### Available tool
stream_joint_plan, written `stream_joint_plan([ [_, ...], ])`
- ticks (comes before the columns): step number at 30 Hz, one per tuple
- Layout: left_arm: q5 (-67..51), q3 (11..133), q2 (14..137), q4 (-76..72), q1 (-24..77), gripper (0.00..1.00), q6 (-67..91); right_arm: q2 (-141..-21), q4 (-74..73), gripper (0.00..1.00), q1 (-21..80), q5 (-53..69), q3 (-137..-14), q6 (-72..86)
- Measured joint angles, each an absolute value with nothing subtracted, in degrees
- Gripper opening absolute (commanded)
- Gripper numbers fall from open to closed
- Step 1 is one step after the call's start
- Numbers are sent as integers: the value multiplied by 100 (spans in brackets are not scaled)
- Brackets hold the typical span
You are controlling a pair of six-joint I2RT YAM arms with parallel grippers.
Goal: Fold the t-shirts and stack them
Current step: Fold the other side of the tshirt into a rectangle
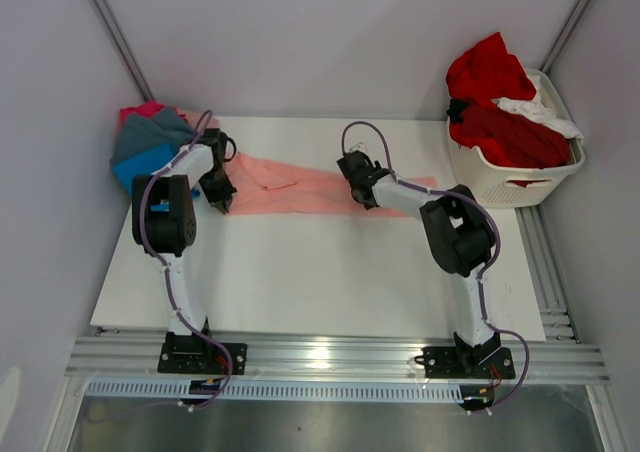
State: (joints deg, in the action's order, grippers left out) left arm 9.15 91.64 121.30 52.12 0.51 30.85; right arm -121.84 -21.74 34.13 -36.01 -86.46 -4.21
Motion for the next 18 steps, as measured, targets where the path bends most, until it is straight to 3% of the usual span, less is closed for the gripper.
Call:
stream_joint_plan([
  [8, 709, 8270, 11546, 4700, -86, 1, 3098, -11795, -2180, 45, 3387, -3385, -8281, -200],
  [18, 633, 6257, 9448, 4421, -1269, 1, 3247, -11255, -2158, 45, 3529, -3221, -7509, 244],
])
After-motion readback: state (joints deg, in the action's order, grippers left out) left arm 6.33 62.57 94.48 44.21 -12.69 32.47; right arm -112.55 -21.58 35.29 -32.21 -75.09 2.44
